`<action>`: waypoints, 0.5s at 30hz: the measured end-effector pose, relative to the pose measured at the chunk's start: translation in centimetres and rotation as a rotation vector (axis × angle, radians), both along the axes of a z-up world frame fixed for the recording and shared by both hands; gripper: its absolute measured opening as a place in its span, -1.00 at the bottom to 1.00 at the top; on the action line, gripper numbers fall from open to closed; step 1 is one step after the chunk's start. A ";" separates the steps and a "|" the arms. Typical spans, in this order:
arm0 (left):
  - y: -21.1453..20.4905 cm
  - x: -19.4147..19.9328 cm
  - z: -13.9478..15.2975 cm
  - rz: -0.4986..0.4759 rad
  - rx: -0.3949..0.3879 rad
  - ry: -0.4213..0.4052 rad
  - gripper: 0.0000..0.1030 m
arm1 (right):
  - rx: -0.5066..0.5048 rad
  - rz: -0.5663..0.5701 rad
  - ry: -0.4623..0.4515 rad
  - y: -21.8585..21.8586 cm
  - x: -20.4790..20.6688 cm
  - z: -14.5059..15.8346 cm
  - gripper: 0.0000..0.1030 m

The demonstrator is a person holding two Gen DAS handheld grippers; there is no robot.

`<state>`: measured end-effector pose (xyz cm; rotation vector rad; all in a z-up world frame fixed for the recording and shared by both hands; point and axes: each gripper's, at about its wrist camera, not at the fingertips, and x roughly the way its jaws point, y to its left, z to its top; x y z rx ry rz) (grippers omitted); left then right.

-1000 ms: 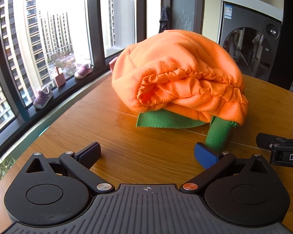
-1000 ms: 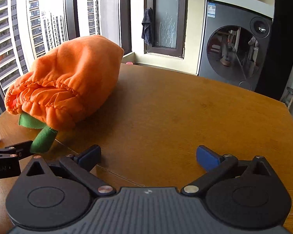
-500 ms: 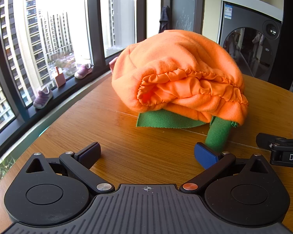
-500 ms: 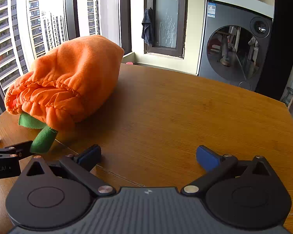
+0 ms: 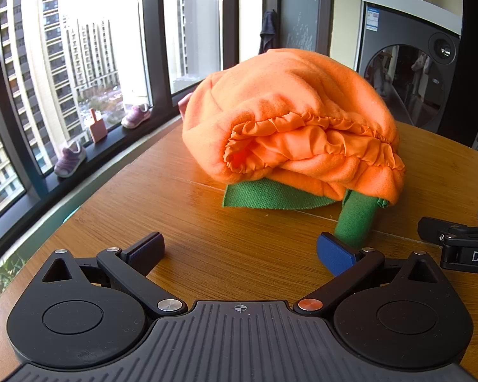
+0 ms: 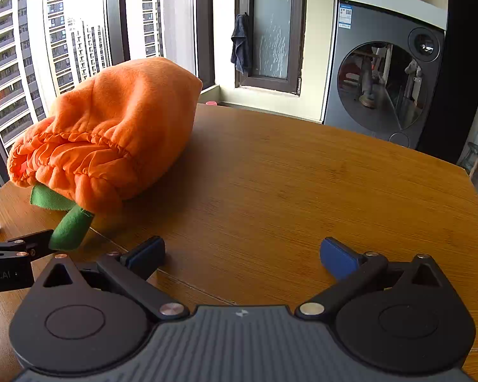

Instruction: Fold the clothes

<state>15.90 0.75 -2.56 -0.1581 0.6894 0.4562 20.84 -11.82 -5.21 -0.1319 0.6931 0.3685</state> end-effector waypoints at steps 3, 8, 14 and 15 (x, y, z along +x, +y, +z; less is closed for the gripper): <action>0.0 0.0 0.0 0.000 0.000 0.000 1.00 | 0.000 0.000 0.000 0.0 0.0 0.0 1.00; 0.0 0.0 0.0 0.000 0.000 0.000 1.00 | 0.000 0.000 0.000 0.0 0.0 0.0 1.00; 0.0 0.0 0.0 0.000 0.000 0.000 1.00 | 0.000 0.001 0.000 -0.1 0.0 0.1 1.00; 0.0 0.0 0.0 0.000 0.000 0.000 1.00 | 0.000 0.001 0.000 -0.1 0.0 0.1 1.00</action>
